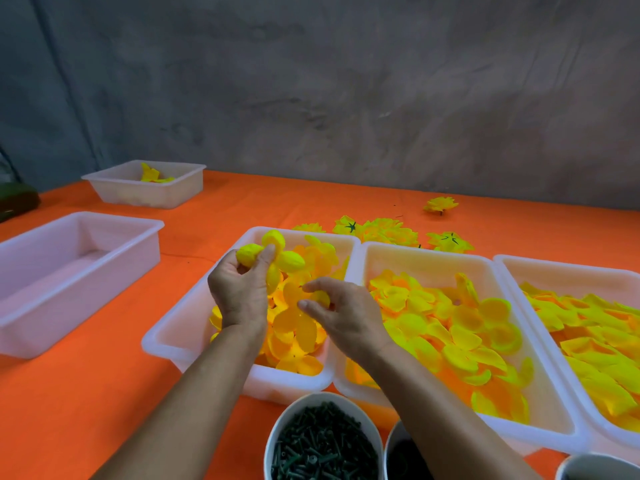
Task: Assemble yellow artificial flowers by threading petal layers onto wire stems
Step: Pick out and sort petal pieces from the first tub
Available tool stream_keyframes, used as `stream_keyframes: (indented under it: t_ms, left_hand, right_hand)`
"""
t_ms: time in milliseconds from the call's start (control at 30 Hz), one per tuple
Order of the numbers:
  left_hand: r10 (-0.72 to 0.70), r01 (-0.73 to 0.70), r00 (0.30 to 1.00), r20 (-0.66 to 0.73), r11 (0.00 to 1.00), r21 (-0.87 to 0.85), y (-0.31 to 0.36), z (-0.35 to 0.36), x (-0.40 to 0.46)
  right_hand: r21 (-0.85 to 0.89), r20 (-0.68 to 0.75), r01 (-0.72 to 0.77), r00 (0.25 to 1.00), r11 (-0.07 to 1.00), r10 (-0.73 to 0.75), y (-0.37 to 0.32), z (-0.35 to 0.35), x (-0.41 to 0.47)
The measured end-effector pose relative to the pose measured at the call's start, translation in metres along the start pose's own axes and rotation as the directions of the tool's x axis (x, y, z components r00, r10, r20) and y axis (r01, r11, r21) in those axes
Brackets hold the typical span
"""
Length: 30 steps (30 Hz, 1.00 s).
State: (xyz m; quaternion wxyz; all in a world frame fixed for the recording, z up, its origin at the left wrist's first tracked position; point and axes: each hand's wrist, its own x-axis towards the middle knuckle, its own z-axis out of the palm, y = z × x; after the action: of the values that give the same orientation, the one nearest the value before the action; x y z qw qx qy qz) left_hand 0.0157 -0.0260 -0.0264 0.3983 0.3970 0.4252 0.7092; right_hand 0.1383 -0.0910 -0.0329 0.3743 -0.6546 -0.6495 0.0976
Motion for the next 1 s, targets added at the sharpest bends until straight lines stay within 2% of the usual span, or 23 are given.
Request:
stream_keyframes:
  t_ms: [67, 100, 233, 300, 367, 500, 567, 700, 867, 1000]
  left_hand:
    - [-0.04, 0.044, 0.998, 0.055, 0.997, -0.071, 0.001, 0.001, -0.001]
    - [-0.046, 0.054, 0.994, 0.1, 0.995, -0.082, 0.001, 0.002, -0.001]
    - [-0.069, 0.085, 0.964, 0.258, 0.995, -0.054, 0.004, 0.006, -0.007]
    - [-0.085, 0.104, 0.951, 0.299, 0.993, -0.048, 0.006, 0.007, -0.01]
    - [-0.093, 0.116, 0.936, 0.34, 0.992, -0.048, 0.007, 0.007, -0.012]
    - [-0.087, 0.108, 0.883, 0.461, 0.994, -0.019, 0.006, 0.008, -0.018]
    - [-0.101, 0.111, 0.868, 0.485, 0.994, 0.009, 0.005, 0.008, -0.019]
    - [-0.14, 0.156, 0.877, 0.459, 0.988, 0.003, 0.004, 0.008, -0.016]
    - [-0.118, 0.084, 0.904, 0.41, 0.991, 0.1, -0.001, 0.009, -0.015]
    - [-0.135, 0.085, 0.912, 0.388, 0.986, 0.144, -0.003, 0.01, -0.011]
  right_hand:
    - [-0.208, 0.061, 0.027, 0.998, 0.978, -0.015, -0.002, 0.002, -0.002]
    - [-0.254, 0.08, 0.046, 0.996, 0.966, -0.026, -0.002, 0.002, -0.002]
    - [-0.193, 0.08, 0.071, 0.995, 0.979, -0.057, -0.001, 0.001, -0.001]
    - [-0.03, -0.009, 0.022, 1.0, 0.999, -0.022, -0.002, 0.0, -0.002]
    - [0.209, -0.123, -0.029, 0.991, 0.978, 0.056, -0.003, -0.003, -0.001]
    - [0.601, -0.15, -0.056, 0.972, 0.797, 0.182, -0.002, -0.011, 0.004]
    - [0.681, -0.142, -0.042, 0.972, 0.731, 0.189, 0.0, -0.012, 0.004]
    - [0.692, -0.124, -0.106, 0.957, 0.714, 0.263, 0.003, -0.012, 0.004]
    - [0.529, -0.19, -0.129, 0.945, 0.839, 0.265, 0.0, -0.006, 0.005]
    - [0.435, -0.132, -0.221, 0.943, 0.873, 0.305, -0.001, -0.012, 0.009]
